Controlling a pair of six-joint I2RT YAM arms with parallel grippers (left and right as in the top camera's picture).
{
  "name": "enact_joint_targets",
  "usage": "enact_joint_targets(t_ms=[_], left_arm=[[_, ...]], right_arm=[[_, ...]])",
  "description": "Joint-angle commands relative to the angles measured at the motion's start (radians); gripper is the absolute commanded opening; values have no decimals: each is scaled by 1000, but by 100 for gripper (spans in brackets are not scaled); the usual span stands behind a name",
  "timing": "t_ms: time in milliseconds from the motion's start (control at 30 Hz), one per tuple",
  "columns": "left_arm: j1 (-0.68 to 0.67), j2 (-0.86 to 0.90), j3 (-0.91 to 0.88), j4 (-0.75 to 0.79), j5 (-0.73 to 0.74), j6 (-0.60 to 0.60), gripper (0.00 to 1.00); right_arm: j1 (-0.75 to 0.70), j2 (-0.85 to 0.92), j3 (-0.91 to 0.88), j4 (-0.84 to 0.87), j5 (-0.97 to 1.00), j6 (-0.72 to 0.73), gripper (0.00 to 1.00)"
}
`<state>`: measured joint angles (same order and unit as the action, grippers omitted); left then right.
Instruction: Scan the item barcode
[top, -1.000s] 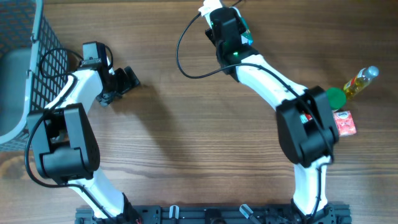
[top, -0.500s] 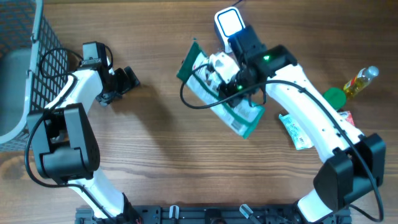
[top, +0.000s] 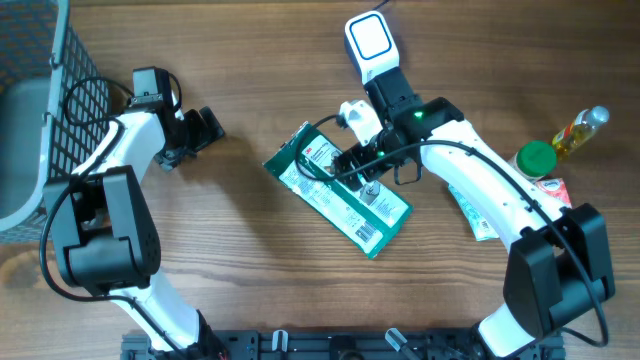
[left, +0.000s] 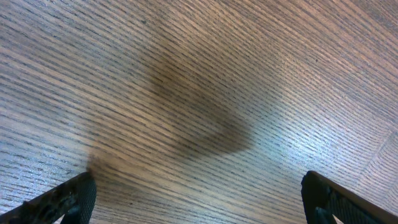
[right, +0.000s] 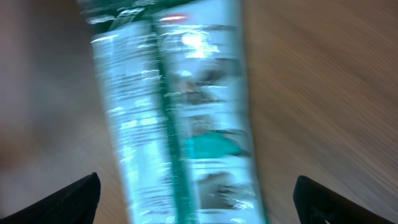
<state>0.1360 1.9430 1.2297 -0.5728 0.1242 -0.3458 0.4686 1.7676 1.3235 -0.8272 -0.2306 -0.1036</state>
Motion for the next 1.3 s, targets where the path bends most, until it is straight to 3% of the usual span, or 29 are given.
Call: enact_joint_targets(t_ms=[0,700,1100,1267], left_arm=[[18,30,-17,-7,-17,-2,100],[18,30,-17,-7,-17,-2,100],[18,30,-17,-6,-17,-2,100],[18,30,-17,-7,-17,-2,100]], right_arm=[[-2,13,-7,6,331,334,100],[-2,13,-7,18,335,368,100],[-2,12,-8,135,335,369,100],[1,-115,-8,134,335,369,100]])
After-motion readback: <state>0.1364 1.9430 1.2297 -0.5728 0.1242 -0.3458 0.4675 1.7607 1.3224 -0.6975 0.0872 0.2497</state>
